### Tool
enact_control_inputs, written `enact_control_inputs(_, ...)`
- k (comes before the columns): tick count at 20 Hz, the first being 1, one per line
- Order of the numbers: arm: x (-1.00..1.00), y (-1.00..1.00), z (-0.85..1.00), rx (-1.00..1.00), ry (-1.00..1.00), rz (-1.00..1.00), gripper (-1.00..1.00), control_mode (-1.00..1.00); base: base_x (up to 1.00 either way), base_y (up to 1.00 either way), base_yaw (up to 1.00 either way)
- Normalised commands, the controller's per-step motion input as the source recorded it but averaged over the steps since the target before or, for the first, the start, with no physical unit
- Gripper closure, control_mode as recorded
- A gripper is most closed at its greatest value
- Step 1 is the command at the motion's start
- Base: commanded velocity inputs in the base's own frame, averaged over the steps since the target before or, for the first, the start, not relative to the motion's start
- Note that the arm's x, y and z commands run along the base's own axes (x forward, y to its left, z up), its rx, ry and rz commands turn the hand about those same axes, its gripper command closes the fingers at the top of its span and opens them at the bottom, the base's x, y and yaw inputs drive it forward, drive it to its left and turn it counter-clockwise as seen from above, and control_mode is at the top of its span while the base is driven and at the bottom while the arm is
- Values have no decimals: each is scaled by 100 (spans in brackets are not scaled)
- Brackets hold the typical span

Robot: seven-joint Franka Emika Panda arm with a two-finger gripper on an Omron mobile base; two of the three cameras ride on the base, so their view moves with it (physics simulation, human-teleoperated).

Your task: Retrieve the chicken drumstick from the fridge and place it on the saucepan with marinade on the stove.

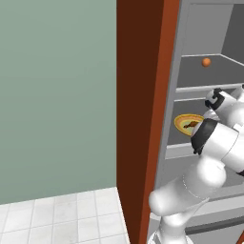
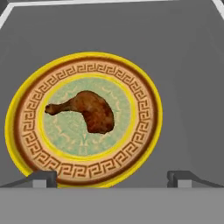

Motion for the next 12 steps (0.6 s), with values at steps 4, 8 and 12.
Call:
enact_control_inputs(4,0,39,-12,-26,8,18,-100,-100,0,0,0)
enact_control_inputs(8,-1,44,-8,-2,0,13,-100,-100,0,0,0)
enact_control_inputs(12,0,9,-24,4,-5,2,-100,-100,0,0,0)
